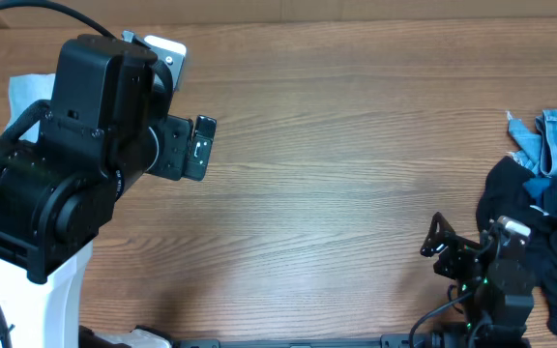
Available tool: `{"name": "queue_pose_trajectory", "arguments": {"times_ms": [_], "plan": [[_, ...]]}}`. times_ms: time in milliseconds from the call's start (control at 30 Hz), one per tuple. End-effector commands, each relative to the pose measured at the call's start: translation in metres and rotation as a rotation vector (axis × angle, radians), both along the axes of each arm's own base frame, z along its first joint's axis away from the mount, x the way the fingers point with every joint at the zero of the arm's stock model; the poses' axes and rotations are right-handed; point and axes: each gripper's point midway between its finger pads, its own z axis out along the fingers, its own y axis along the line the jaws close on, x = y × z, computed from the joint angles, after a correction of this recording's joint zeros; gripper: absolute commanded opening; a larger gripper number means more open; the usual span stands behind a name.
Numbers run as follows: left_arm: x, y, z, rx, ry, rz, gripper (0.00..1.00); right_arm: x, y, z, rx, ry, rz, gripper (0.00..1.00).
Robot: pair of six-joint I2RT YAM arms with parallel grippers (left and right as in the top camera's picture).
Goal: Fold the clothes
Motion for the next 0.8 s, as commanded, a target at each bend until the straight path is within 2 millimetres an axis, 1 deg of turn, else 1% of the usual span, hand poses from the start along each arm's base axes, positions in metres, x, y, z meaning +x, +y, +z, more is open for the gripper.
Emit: {"name": "queue_pose_trajectory", "arguments": {"times_ms": [0, 100, 167, 733, 767], "plan": [[-0.001, 0.002, 0.002, -0.009, -0.007, 0.022, 1.00, -0.001, 0.002, -0.017, 0.001, -0.030, 0.011, 1.00], [-0.001, 0.002, 0.002, -0.009, -0.007, 0.022, 1.00, 0.004, 0.012, -0.041, 0.032, -0.012, 0.066, 1.00], [-0.001, 0.002, 0.002, -0.009, -0.007, 0.022, 1.00, 0.004, 0.013, -0.052, 0.036, 0.008, 0.069, 1.00], [0.000, 0.002, 0.001, -0.008, -0.007, 0.022, 1.00, 0.005, 0.013, -0.051, 0.036, 0.003, 0.070, 1.00], [0.000, 0.007, 0.003, 0.023, -0.018, 0.028, 1.00, 0.005, 0.013, -0.051, 0.036, 0.003, 0.070, 1.00]]}}
